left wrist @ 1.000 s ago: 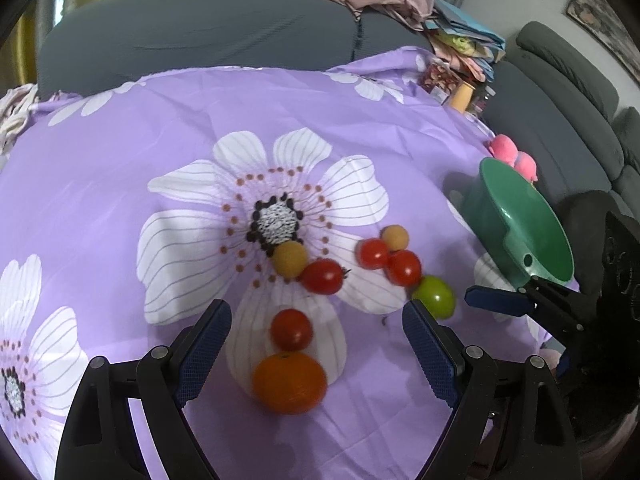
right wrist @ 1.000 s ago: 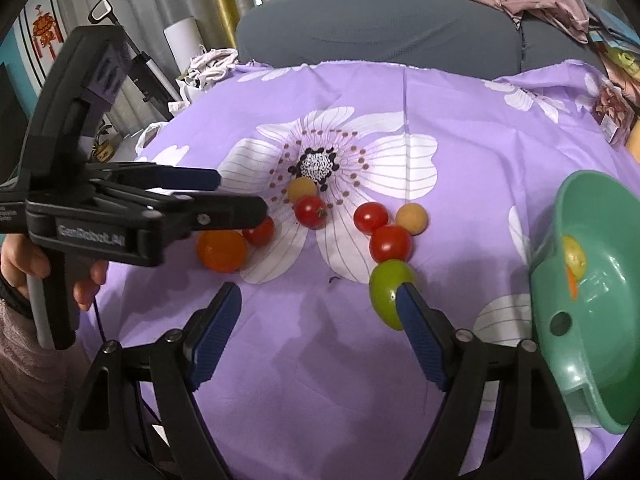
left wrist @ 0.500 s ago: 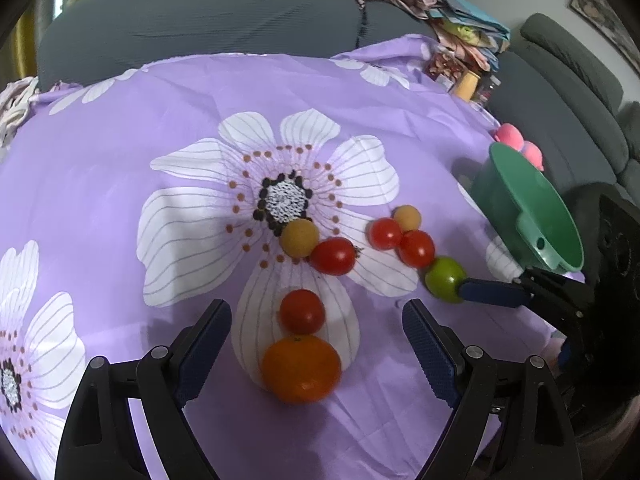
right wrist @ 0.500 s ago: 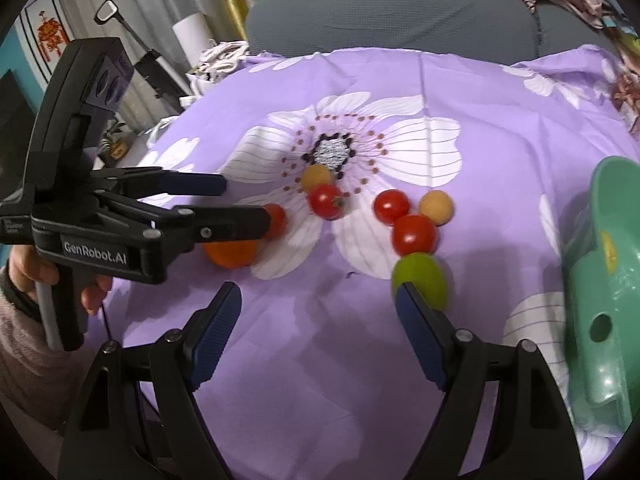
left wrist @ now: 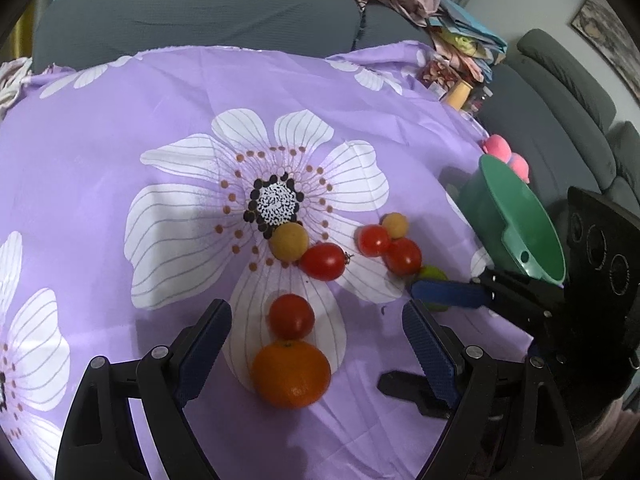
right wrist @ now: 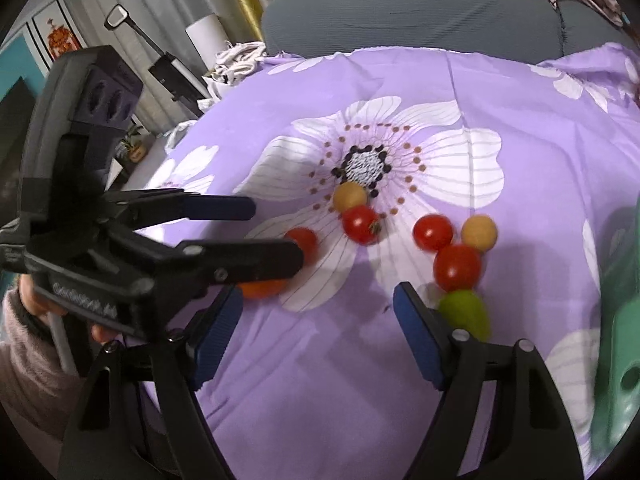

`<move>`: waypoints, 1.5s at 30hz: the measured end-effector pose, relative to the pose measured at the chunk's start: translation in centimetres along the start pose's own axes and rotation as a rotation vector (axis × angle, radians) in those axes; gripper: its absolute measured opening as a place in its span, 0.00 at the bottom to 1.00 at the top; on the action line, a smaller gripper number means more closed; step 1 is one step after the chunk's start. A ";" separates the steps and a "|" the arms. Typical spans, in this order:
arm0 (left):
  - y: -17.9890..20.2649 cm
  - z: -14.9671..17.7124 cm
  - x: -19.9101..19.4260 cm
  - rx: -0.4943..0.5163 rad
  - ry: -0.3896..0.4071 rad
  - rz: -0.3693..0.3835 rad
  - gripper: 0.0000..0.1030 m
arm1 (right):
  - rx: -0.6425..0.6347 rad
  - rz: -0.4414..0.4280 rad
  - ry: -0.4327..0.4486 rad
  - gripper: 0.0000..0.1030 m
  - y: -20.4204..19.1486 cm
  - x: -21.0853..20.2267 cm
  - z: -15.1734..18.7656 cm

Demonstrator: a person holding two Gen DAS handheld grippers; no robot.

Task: Organize fruits
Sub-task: 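Close the right gripper around a red tomato beside the green fruit, then carry the red tomato with the right gripper into the green bowl and open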

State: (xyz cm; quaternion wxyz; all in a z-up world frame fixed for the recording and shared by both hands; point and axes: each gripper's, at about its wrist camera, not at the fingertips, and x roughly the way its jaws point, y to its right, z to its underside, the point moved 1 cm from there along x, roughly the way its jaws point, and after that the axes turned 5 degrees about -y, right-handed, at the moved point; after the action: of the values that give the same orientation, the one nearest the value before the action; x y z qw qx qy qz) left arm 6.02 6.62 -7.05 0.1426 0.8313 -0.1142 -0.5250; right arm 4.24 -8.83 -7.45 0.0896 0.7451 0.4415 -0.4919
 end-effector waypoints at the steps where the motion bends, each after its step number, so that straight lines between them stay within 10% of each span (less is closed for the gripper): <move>1: 0.0 -0.1 0.1 -0.003 -0.003 0.001 0.85 | -0.013 0.021 -0.008 0.72 0.1 0.2 -0.2; 21: -0.6 -1.0 0.6 0.121 -0.080 -0.091 0.67 | -0.164 0.093 -0.135 0.27 1.2 5.2 -4.2; 34: 1.3 -1.0 3.5 0.253 -0.216 -0.178 0.65 | -0.065 0.028 0.058 0.26 2.5 -2.5 -1.5; 45: 2.3 -1.1 4.4 0.273 -0.281 -0.232 0.31 | -0.011 -0.022 0.126 0.26 3.5 -5.1 0.7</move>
State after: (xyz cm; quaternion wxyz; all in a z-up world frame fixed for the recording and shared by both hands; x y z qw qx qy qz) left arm 8.78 3.12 -9.54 -0.0500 0.7691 -0.1065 -0.6283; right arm 5.69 -14.20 -4.75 0.0604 0.7691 0.4571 -0.4426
